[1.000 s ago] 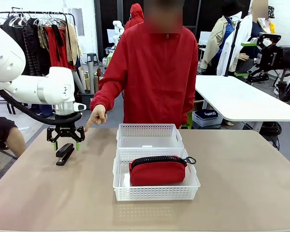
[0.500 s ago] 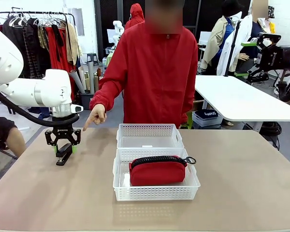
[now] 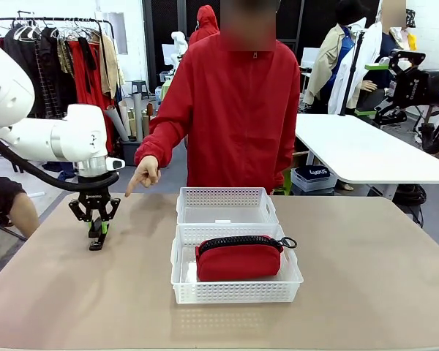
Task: Distribute items into two baskets.
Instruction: Pick up the Stapler that the person points to.
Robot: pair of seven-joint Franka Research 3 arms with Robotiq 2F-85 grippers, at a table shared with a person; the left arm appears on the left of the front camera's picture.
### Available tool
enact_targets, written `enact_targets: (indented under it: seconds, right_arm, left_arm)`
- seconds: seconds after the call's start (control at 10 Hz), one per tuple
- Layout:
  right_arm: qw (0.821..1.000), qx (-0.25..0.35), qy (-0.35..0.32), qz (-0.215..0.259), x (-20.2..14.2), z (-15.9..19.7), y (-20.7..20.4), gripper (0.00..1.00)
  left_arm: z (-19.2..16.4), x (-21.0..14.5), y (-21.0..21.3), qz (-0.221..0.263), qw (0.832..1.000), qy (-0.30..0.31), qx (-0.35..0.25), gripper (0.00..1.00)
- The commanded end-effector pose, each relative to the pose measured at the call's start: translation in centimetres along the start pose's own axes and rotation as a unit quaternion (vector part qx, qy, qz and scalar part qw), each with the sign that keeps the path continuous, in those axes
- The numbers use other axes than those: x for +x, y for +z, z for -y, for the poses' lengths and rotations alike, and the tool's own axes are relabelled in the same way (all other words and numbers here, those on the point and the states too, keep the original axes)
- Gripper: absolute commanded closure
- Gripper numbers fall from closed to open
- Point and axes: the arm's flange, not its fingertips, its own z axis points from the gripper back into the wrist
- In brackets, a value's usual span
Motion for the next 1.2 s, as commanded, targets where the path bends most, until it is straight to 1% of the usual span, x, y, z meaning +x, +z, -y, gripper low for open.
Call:
enact_targets:
  seconds: [0.0, 0.2, 0.3, 0.4, 0.6, 0.7, 0.9, 1.1]
  right_arm:
    - [1.0, -0.002, 0.002, 0.006, -0.3, -0.1, -0.3, 0.0]
    - [1.0, -0.002, 0.002, 0.006, -0.3, -0.1, -0.3, 0.0]
    - [1.0, -0.002, 0.002, 0.006, -0.3, -0.1, -0.3, 0.0]
    - [1.0, -0.002, 0.002, 0.006, -0.3, -0.1, -0.3, 0.0]
    - [1.0, -0.002, 0.002, 0.006, -0.3, -0.1, -0.3, 0.0]
    - [1.0, -0.002, 0.002, 0.006, -0.3, -0.1, -0.3, 0.0]
    - [1.0, -0.002, 0.002, 0.006, -0.3, -0.1, -0.3, 0.0]
    - [1.0, -0.002, 0.002, 0.006, -0.3, -0.1, -0.3, 0.0]
  left_arm:
    - [-0.8, -0.6, 0.8, 0.006, 1.0, 0.008, 0.0, 1.0]
    - [-1.5, -1.4, 3.4, 0.012, 1.0, -0.006, -0.011, 1.0]
    - [-1.7, -2.4, 5.4, 0.002, 1.0, -0.01, -0.018, 1.0]
    - [-2.3, -3.1, 7.6, -0.005, 1.0, -0.01, -0.012, 1.0]
    - [-3.5, -5.3, 13.1, 0.01, 1.0, -0.017, 0.002, 1.0]
    - [-4.3, -6.0, 15.7, -0.003, 0.999, -0.031, 0.012, 1.0]
    - [-4.8, -7.7, 21.2, 0.012, 0.998, -0.056, -0.006, 1.0]
    - [-5.5, -8.2, 25.7, 0.029, 0.998, -0.049, -0.001, 1.0]
